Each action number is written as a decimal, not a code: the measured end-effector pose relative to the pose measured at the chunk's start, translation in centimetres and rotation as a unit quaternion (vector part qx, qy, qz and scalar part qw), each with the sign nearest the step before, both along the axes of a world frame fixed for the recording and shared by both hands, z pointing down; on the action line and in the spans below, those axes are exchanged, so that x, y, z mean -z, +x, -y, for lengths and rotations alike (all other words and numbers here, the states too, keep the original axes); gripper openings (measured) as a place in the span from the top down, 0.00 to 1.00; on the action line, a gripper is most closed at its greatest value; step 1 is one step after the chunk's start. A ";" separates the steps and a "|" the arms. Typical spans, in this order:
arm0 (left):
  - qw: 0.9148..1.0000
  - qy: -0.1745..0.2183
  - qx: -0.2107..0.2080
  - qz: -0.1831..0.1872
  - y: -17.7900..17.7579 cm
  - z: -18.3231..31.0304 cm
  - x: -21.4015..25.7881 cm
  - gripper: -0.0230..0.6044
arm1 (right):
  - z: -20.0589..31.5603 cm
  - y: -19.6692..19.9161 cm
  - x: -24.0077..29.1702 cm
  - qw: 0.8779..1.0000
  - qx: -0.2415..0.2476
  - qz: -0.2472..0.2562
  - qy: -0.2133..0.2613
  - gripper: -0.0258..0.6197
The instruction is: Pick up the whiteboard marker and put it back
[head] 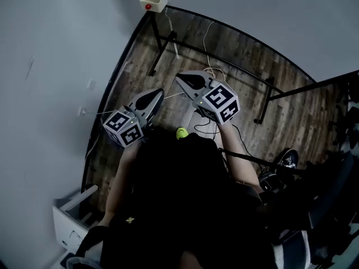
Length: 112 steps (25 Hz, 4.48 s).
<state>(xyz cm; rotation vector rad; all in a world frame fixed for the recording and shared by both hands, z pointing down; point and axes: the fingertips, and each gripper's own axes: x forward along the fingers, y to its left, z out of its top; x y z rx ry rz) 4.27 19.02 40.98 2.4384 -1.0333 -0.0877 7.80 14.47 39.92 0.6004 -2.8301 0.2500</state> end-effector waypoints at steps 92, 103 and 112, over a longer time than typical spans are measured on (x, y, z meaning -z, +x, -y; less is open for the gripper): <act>0.998 -0.031 -0.032 -0.049 -14.1 29.1 -2.3 0.94 | 34.4 -10.7 -2.6 0.991 -0.120 -0.059 0.009 0.79; 0.998 -0.041 -0.014 -0.044 -15.7 31.8 -2.2 0.94 | 37.9 -10.3 -3.3 0.988 -0.129 -0.082 0.007 0.61; 0.998 -0.053 -0.012 -0.041 -15.5 32.7 -2.5 0.94 | 40.6 -9.8 -4.7 0.987 -0.143 -0.075 -0.008 0.48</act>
